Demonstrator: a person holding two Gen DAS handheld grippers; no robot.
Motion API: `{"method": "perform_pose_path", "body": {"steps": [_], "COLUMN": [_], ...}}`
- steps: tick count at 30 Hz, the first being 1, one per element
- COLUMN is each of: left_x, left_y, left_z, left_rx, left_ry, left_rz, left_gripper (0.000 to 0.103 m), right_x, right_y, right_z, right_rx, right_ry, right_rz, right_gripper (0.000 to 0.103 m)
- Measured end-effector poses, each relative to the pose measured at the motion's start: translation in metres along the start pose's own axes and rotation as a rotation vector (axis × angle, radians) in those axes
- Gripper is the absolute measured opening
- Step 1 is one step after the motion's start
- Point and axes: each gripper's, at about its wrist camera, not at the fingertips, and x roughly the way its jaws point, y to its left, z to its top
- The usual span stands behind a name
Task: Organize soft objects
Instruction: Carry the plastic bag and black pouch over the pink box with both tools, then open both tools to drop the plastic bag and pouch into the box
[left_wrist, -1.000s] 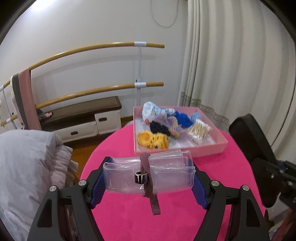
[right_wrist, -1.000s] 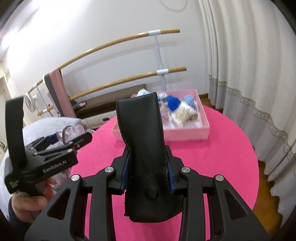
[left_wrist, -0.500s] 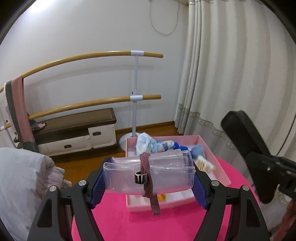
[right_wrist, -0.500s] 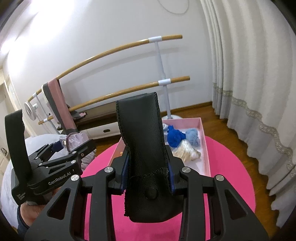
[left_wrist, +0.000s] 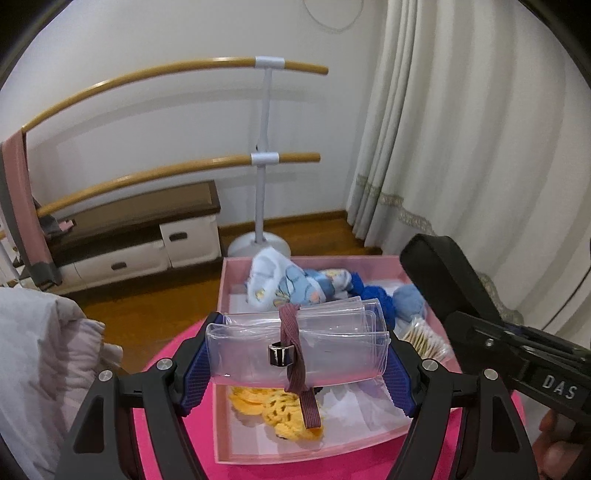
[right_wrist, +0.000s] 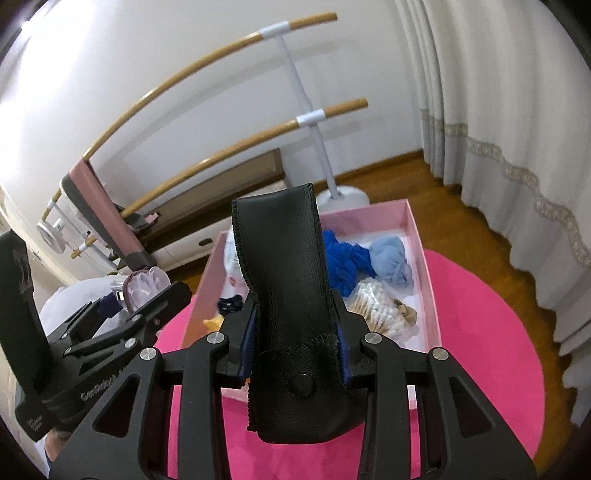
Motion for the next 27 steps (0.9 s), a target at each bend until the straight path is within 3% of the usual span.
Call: {"method": "perform_pose_path", "body": {"steps": [10, 16, 17, 18, 21, 22, 27], "left_x": [0.079, 0.082, 0.080, 0.078, 0.072, 0.069, 0.047], "left_y": [-0.010, -0.014, -0.014, -0.014, -0.014, -0.013, -0.012], "left_z": [0.032, 0.028, 0.027, 0.026, 0.025, 0.025, 0.017], "left_rx": [0.024, 0.040, 0.044, 0.046, 0.045, 0.042, 0.044], "left_ry": [0.071, 0.060, 0.048, 0.038, 0.025, 0.017, -0.057], "left_rz": [0.005, 0.063, 0.072, 0.080, 0.105, 0.111, 0.162], "left_gripper": [0.077, 0.097, 0.103, 0.103, 0.103, 0.103, 0.103], "right_x": [0.032, 0.039, 0.038, 0.036, 0.024, 0.020, -0.004], "right_y": [-0.021, -0.027, -0.027, -0.027, -0.026, -0.026, -0.018], "right_z": [-0.002, -0.005, -0.006, -0.007, -0.010, -0.010, -0.012], "right_rx": [0.050, 0.081, 0.083, 0.085, 0.090, 0.093, 0.084], "right_ry": [0.051, 0.058, 0.051, 0.044, 0.004, -0.006, -0.051], "right_rz": [0.006, 0.022, 0.024, 0.028, 0.027, 0.026, -0.017], "right_gripper": [0.035, 0.058, 0.066, 0.080, 0.099, 0.103, 0.103]}}
